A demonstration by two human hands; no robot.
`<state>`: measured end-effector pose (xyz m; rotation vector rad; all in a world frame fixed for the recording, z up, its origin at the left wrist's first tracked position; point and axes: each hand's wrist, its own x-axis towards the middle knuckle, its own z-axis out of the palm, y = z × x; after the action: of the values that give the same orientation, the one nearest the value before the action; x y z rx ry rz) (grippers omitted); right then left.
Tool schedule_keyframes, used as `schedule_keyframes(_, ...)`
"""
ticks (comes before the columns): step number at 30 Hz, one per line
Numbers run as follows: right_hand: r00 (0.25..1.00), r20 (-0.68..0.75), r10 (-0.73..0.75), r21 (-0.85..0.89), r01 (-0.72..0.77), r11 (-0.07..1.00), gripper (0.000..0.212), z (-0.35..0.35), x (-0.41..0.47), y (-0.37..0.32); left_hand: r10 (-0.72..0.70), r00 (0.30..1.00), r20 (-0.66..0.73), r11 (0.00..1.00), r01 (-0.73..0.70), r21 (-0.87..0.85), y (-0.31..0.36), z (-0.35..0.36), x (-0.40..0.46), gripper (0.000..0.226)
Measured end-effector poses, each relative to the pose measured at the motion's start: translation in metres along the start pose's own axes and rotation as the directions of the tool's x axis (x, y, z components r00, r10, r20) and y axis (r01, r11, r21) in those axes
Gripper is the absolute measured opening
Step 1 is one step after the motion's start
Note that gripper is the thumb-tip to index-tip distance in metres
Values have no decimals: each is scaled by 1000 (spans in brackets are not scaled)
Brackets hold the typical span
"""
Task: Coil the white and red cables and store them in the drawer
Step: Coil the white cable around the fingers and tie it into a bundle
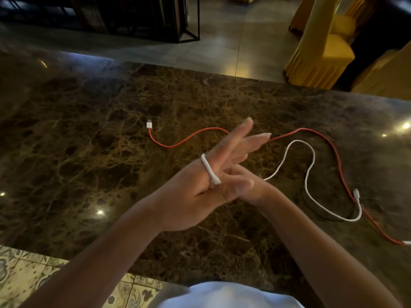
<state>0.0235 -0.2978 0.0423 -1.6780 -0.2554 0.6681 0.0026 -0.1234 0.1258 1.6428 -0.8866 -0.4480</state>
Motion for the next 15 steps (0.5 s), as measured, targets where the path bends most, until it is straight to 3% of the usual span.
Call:
schedule_keyframes(4, 999, 22, -26, -65, 28, 998, 41, 5, -9, 8, -14, 996, -85, 998, 9, -63, -13, -8, -4, 75)
schedule_keyframes(7, 998, 8, -57, -228, 57, 972, 38, 2, -23, 0, -50, 995, -90, 989, 61, 131, -27, -9, -5, 77)
schedule_keyframes(9, 999, 7, -39, -467, 38, 884, 30, -7, -31, -10, -89, 994, -55, 944, 102, 313, -37, -9, -6, 78)
schedule_keyframes(11, 1000, -9, 19, -685, -20, 728, 25, -20, -39, -22, -148, 989, -15, 891, 140, 432, -48, -13, -9, 76)
schedule_keyframes(15, 997, 16, 73, -747, -37, 664, 16, -25, -58, -55, -307, 949, 66, 863, 248, 440, -63, -22, -15, 78)
